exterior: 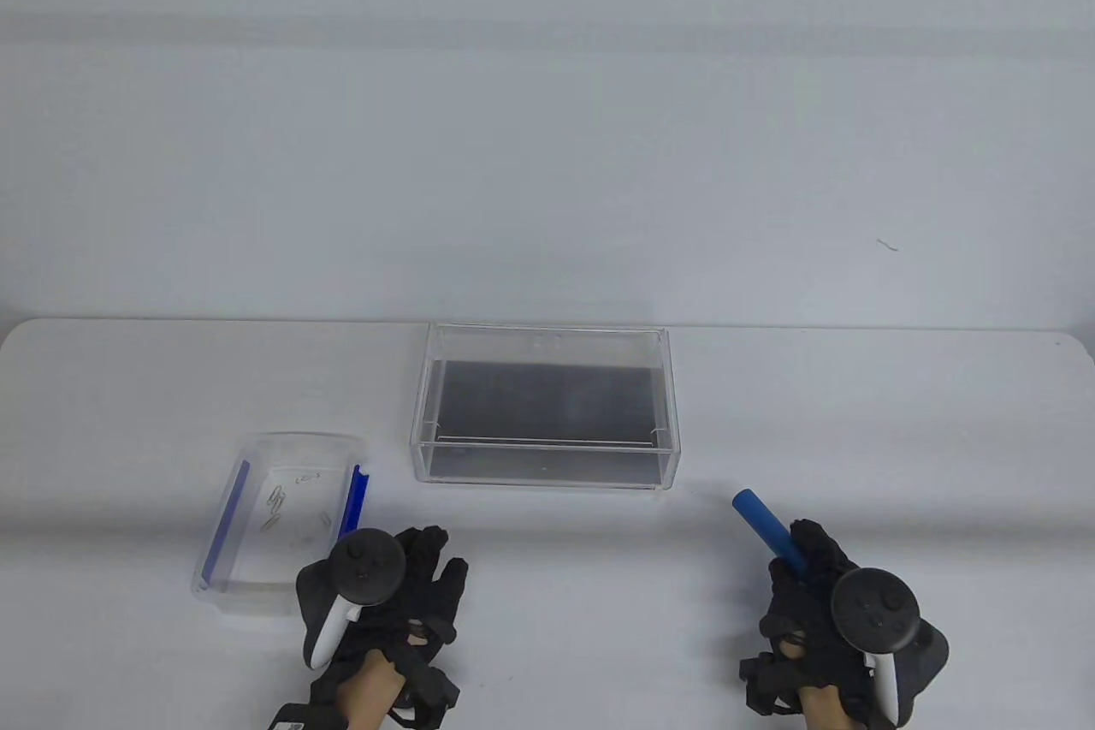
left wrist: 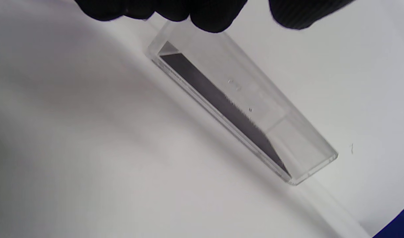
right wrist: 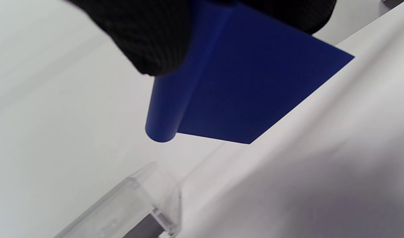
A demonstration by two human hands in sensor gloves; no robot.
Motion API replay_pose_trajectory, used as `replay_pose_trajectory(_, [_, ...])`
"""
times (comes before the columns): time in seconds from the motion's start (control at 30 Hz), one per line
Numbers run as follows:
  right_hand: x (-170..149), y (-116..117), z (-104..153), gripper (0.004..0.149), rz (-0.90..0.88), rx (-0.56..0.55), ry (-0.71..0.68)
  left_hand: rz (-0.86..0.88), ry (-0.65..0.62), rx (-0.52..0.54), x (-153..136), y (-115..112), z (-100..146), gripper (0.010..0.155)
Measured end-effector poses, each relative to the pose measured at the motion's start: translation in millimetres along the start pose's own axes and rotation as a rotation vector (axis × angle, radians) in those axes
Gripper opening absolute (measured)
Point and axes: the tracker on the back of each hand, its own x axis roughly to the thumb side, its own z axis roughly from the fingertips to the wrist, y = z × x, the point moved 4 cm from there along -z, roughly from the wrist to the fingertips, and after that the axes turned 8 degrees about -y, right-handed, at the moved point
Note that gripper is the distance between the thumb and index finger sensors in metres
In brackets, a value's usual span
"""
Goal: Scrape paper clips from drawer organizer into plastic box
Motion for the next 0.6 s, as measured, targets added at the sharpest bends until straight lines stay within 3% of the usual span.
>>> replay_pose_trajectory(0.23, [-24.0, 4.9, -6.0, 0.056, 0.14, 0.036, 0.056, -0.047, 0.011, -0.068, -1.1, -16.8, -2.5, 0.069])
replay_pose_trajectory(0.6, [-23.4, 27.9, -10.1, 0.058, 0.378, 0.161, 0.014, -0.081, 0.03, -0.133, -2.5, -28.7, -4.0, 0.069])
